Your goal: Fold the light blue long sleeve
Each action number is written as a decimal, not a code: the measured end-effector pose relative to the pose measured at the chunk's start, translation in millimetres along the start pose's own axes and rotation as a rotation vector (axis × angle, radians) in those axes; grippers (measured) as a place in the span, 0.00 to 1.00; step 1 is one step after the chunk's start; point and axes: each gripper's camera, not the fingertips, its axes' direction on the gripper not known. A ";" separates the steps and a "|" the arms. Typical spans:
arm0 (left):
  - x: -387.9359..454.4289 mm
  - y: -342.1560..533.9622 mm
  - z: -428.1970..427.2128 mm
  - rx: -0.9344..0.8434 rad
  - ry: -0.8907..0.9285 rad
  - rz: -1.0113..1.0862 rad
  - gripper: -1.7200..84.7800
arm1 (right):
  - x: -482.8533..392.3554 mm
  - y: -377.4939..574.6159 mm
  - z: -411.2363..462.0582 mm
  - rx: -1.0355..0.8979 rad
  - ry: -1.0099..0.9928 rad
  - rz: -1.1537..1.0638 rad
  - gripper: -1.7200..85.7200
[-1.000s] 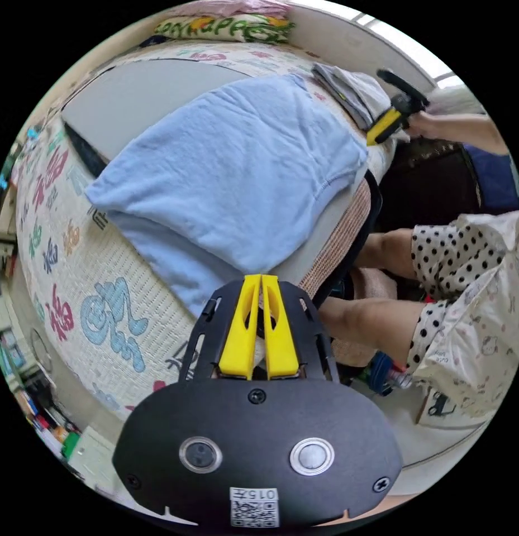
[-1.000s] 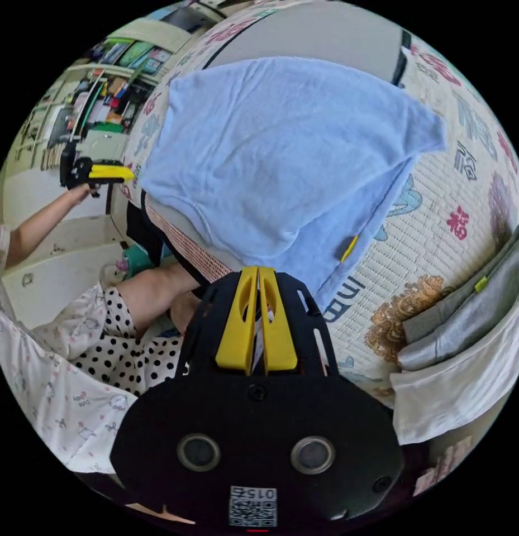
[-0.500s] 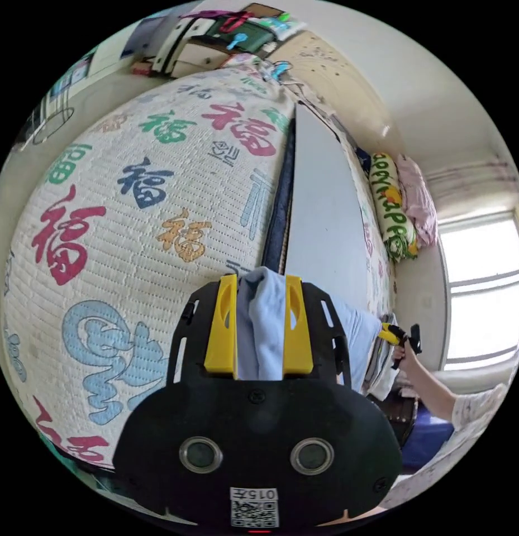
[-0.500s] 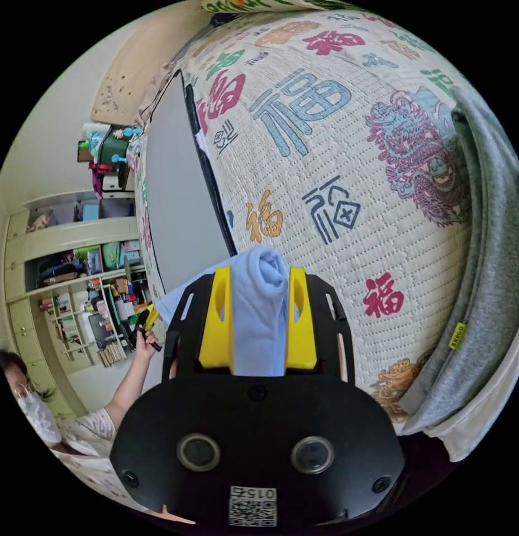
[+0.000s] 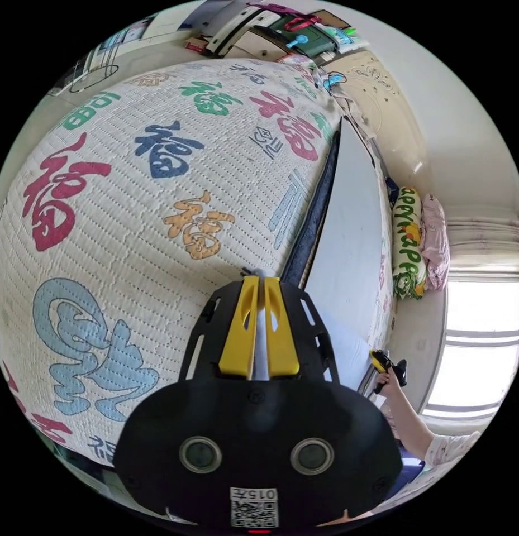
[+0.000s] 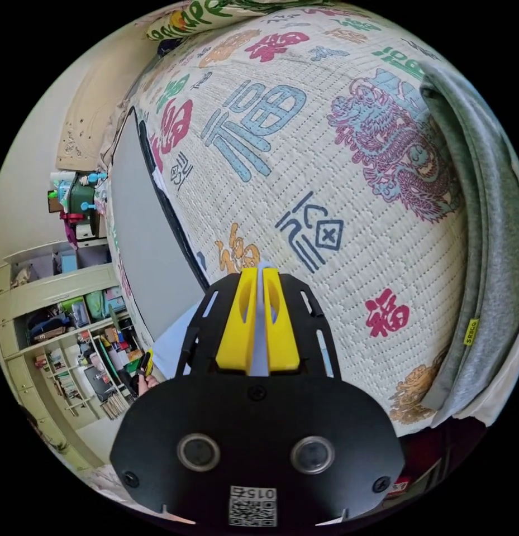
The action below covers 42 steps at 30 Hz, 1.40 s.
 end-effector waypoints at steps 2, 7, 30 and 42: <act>9.4 1.6 3.5 -0.011 -0.045 0.093 0.03 | -13.9 -0.9 -3.6 0.012 0.034 -0.052 0.05; 9.7 29.0 -17.9 -0.012 -0.048 0.215 0.09 | -54.6 22.4 -47.9 0.015 0.106 -0.240 0.12; -134.6 360.0 54.3 -0.268 -0.079 0.165 0.02 | -131.8 214.9 -57.6 -0.408 -0.002 -0.208 0.04; -173.7 467.3 127.9 -0.279 -0.407 0.334 0.09 | -200.9 210.8 -110.1 -0.387 0.059 -0.317 0.10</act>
